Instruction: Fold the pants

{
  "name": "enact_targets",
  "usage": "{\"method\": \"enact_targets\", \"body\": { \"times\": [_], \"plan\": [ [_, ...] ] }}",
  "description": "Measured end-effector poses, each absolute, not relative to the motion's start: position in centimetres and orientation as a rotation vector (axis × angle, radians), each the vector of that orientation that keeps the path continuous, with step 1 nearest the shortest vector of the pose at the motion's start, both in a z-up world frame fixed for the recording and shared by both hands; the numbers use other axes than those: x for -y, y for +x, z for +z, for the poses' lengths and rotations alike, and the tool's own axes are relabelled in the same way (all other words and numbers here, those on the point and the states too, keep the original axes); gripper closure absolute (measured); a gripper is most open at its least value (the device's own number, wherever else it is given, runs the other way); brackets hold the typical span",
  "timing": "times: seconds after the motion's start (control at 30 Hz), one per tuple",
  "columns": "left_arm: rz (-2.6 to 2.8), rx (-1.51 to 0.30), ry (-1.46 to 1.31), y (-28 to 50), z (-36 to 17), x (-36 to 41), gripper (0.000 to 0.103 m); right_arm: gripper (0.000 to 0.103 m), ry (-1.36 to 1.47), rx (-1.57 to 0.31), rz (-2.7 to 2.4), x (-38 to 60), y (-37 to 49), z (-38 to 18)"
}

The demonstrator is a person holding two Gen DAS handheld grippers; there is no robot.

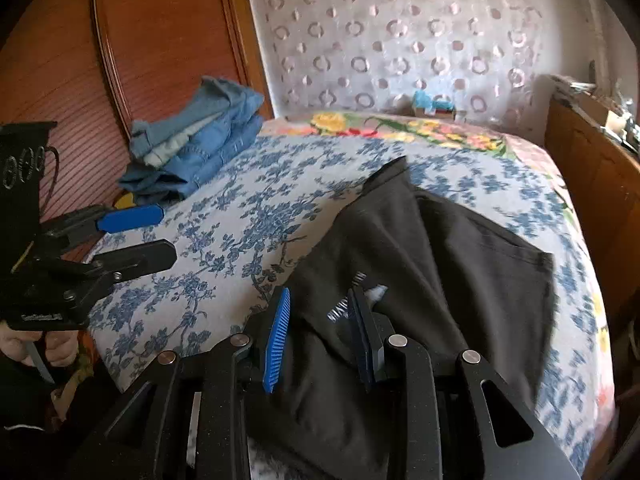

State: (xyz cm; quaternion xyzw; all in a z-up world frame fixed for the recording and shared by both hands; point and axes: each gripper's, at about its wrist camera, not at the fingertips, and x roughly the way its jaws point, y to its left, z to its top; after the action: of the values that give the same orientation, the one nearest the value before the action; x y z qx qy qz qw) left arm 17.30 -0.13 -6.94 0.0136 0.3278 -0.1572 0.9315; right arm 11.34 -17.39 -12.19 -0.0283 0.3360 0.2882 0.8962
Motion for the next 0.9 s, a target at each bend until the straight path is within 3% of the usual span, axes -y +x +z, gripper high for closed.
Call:
{"method": "enact_targets", "body": {
  "times": [0.73,0.77,0.83,0.9],
  "plan": [
    [-0.313,-0.709,-0.023,18.0,-8.7,-1.9,0.035,0.072,-0.23,-0.793,0.623,12.1,14.1,-13.8],
    [-0.313,-0.711,-0.023,18.0,-8.8,-1.9,0.035,0.074,-0.239,-0.79,0.619,11.8,14.3,-13.9],
    [-0.312,-0.716,-0.016,18.0,-8.9,-1.6,0.035,0.095,-0.246,-0.792,0.601,12.1,14.4,-13.9],
    [-0.313,-0.721,-0.014,18.1,-8.9,-1.4,0.035,0.099,-0.185,-0.802,0.63,13.0,14.8,-13.3]
  ]
}}
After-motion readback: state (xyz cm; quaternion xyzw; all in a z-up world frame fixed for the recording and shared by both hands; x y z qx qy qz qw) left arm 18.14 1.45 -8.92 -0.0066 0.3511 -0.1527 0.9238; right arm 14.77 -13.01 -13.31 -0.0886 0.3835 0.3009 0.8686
